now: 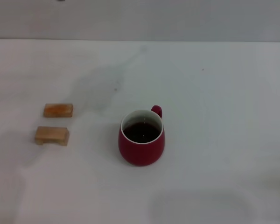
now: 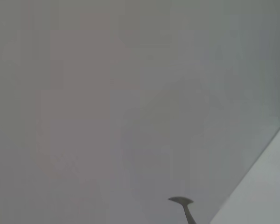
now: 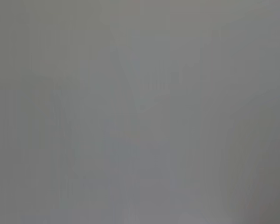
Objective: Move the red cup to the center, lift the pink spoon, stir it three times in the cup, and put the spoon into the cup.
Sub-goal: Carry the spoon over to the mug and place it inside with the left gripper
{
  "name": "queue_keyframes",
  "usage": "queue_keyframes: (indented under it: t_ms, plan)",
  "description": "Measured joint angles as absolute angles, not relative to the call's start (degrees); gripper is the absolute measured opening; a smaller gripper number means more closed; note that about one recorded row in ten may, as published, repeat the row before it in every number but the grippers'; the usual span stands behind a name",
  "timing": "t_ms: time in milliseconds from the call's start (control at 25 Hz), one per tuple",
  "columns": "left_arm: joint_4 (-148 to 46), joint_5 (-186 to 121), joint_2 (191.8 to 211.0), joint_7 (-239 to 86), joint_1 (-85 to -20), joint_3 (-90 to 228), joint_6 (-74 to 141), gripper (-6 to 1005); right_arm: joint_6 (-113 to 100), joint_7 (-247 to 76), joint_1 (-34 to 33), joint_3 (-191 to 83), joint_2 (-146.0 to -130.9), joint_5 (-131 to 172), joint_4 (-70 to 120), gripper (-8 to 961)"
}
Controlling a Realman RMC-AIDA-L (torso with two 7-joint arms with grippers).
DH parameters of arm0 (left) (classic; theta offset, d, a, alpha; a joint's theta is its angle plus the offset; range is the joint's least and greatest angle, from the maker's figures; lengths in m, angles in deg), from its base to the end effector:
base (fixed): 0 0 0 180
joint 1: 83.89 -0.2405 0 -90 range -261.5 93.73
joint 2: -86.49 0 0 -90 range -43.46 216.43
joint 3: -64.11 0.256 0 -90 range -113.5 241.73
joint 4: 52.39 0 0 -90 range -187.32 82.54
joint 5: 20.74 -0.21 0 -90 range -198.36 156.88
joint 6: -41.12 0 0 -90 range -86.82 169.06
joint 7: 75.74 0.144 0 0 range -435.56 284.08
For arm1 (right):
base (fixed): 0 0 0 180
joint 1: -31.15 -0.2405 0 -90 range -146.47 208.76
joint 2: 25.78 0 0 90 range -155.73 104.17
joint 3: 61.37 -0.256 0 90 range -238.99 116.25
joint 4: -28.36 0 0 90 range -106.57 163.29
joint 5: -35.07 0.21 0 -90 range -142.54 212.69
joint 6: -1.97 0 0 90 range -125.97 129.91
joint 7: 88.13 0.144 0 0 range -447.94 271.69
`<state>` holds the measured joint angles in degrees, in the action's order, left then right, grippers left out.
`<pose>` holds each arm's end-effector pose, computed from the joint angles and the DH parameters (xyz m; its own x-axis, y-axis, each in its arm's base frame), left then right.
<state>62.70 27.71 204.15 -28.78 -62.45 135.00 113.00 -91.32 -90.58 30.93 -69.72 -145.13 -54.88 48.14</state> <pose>-0.0808 0.3411 0.1260 0.9727 0.0330 0.2299 0.1954 -0.6512 -0.7333 0.3652 0.1535 -0.0186 0.6903 0.1025 -0.7163 -0.7229 0.1391 -0.6768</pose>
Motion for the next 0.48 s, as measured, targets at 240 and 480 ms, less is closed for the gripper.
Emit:
queue_keyframes:
  t_ms: [240,480]
  plan:
    - [62.9,27.0,204.19,-27.7,-62.1,135.1,118.6,174,-92.6,-90.6,31.1,-69.8,-145.14,-54.8,48.3,0]
    - [64.6,26.8,204.26,-26.8,-61.7,135.3,124.8,173,-94.3,-90.6,31.5,-70.3,-145.22,-53.6,48.3,0]
